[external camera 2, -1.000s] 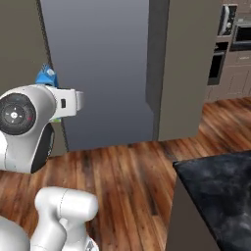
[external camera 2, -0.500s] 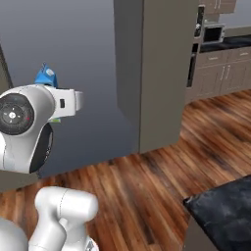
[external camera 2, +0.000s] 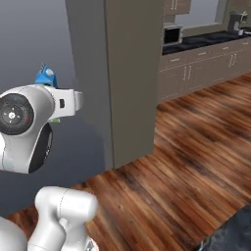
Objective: Take a sugar cube from the saucer and place it inside the coffee. Then, grab milk from the fridge and place it next to the coffee on the counter to sweeten the coffee.
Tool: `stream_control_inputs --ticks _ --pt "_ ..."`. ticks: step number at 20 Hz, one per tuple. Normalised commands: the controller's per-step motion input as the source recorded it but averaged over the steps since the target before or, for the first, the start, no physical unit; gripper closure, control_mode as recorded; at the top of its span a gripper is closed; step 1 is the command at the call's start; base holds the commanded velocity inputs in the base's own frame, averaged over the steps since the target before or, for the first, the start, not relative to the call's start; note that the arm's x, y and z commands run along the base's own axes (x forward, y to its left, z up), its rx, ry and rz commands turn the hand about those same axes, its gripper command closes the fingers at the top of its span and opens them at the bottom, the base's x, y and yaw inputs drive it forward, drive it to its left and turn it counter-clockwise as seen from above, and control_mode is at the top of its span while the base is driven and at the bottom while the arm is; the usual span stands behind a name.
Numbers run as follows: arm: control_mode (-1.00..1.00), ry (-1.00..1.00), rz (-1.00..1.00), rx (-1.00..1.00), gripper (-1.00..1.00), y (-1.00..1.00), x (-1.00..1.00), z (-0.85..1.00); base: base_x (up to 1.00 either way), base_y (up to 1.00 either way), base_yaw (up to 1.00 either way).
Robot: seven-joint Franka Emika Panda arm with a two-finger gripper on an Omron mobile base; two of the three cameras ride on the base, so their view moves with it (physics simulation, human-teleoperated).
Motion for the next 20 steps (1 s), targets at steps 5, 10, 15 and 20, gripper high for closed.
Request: stream_control_inputs --ticks 5,10,15,20 --pt "1.00 0.00 0.00 0.00 1.00 0.00 0.00 0.00 1.00 0.01 -0.39" --pt "1.00 0.00 0.00 0.00 1.00 0.00 0.00 0.00 1.00 0.00 -0.36" --pt "1.00 0.00 0.00 0.00 1.00 0.00 0.00 0.00 1.00 0.00 -0.31" --pt "1.00 0.00 0.00 0.00 1.00 0.00 0.00 0.00 1.00 0.00 -0.27"
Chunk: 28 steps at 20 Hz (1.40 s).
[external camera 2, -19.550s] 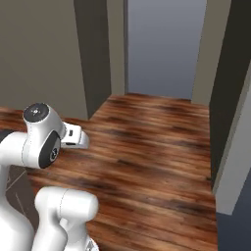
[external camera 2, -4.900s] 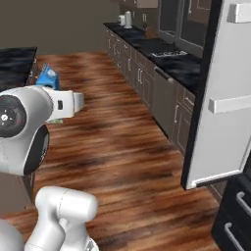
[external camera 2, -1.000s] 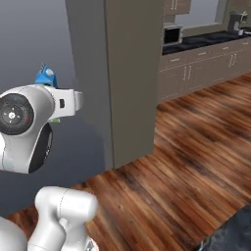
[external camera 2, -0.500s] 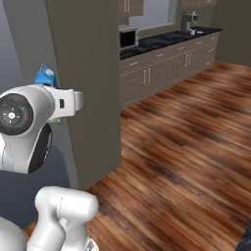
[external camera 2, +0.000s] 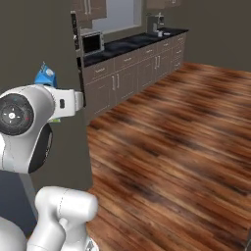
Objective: Take a sugar cube from the saucer and place it inside the coffee. Then, grab milk from the fridge and place it next to the coffee on the counter to sweeten the coffee.
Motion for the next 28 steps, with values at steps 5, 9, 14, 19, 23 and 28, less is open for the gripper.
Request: stream_control_inputs --ticks 5,9,14,19,23,28 --pt "1.00 0.00 0.00 0.00 1.00 0.00 0.00 0.00 1.00 0.00 -0.20" --pt "1.00 0.00 0.00 0.00 1.00 0.00 0.00 0.00 1.00 0.00 -0.18" --pt "1.00 0.00 0.00 0.00 1.00 0.00 0.00 0.00 1.00 0.00 -0.07" --pt "1.00 0.00 0.00 0.00 1.00 0.00 0.00 0.00 1.00 -0.10 0.00" --pt "1.00 0.00 0.00 0.00 1.00 0.00 0.00 0.00 1.00 -0.15 0.00" --pt "1.00 0.00 0.00 0.00 1.00 0.00 0.00 0.00 1.00 -0.12 0.00"
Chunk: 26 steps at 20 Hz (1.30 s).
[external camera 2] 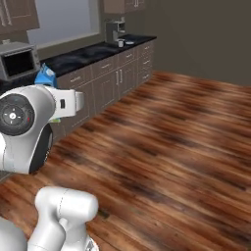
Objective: Take a sugar cube from the saucer and place it inside the coffee. Then, grab milk from the fridge and place it next to the coffee on the counter to sweeten the coffee.
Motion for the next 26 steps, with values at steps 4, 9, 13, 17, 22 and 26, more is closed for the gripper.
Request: stream_control_inputs --ticks 4,9,13,17,22,26 --pt "1.00 0.00 0.00 0.00 1.00 0.00 0.00 0.00 1.00 -0.09 0.02" --pt "1.00 0.00 0.00 0.00 1.00 0.00 0.00 0.00 1.00 -0.10 0.08" --pt "1.00 0.00 0.00 0.00 1.00 0.00 0.00 0.00 1.00 -0.14 0.16" --pt "1.00 0.00 0.00 0.00 1.00 0.00 0.00 0.00 1.00 -0.19 0.19" --pt "1.00 0.00 0.00 0.00 1.00 0.00 0.00 0.00 1.00 -0.17 0.23" --pt "1.00 0.00 0.00 0.00 1.00 0.00 0.00 0.00 1.00 -0.18 0.28"
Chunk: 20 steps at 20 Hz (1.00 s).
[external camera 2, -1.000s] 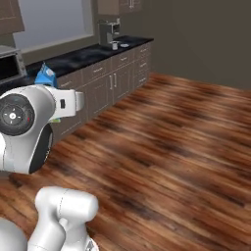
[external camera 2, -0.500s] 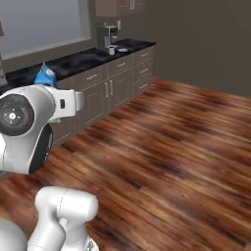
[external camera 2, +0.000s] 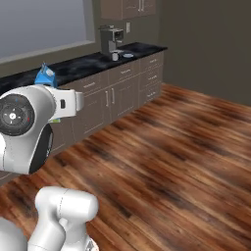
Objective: Take a sugar cube from the saucer and place it inside the coffee. Then, grab milk from the fridge and place it next to the coffee on the counter to sweeten the coffee.
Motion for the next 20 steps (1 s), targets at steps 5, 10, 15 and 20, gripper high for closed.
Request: stream_control_inputs --ticks 5,10,15,20 --pt "1.00 0.00 0.00 0.00 1.00 0.00 0.00 0.00 1.00 -0.25 0.31" --pt "1.00 0.00 0.00 0.00 1.00 0.00 0.00 0.00 1.00 -0.25 0.33" --pt "1.00 0.00 0.00 0.00 1.00 0.00 0.00 0.00 1.00 -0.28 0.32" --pt "1.00 0.00 0.00 0.00 1.00 0.00 0.00 0.00 1.00 -0.40 0.28"
